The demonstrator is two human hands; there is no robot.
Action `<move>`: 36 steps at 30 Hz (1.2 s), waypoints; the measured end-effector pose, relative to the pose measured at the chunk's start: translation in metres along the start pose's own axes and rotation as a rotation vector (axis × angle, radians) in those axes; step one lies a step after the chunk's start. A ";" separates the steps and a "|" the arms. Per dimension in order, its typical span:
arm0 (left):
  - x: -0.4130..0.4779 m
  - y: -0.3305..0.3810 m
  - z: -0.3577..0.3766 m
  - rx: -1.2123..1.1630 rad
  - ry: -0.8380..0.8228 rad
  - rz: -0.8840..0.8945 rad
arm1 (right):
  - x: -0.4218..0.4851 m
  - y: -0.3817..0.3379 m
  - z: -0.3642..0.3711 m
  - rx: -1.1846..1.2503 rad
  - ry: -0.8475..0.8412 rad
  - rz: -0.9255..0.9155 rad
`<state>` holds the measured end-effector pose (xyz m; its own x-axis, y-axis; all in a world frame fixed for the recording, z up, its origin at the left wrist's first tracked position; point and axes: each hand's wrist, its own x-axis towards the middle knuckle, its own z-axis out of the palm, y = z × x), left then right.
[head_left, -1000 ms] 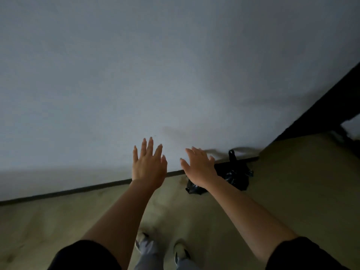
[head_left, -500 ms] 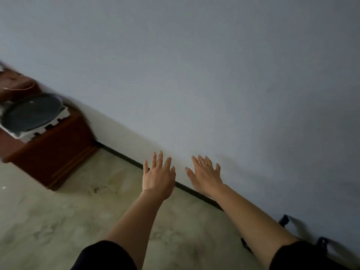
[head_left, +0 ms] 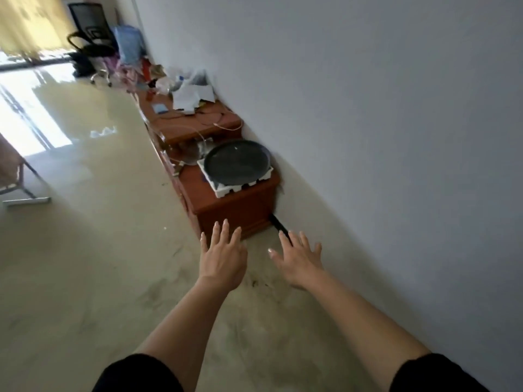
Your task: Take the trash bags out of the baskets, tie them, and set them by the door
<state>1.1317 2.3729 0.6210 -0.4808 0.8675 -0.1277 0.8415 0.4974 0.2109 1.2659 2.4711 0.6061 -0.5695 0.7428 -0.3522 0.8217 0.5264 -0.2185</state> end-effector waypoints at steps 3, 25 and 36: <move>0.039 -0.055 -0.022 -0.041 0.038 -0.086 | 0.051 -0.060 -0.016 -0.058 -0.003 -0.105; 0.375 -0.476 -0.177 -0.149 0.229 -0.686 | 0.501 -0.503 -0.114 -0.269 0.053 -0.684; 0.553 -0.760 -0.300 -0.084 0.257 -0.713 | 0.707 -0.787 -0.161 -0.180 0.034 -0.680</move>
<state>0.1525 2.4765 0.6806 -0.9518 0.3048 -0.0336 0.2888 0.9279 0.2358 0.2134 2.6485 0.6756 -0.9582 0.2360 -0.1619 0.2687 0.9366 -0.2250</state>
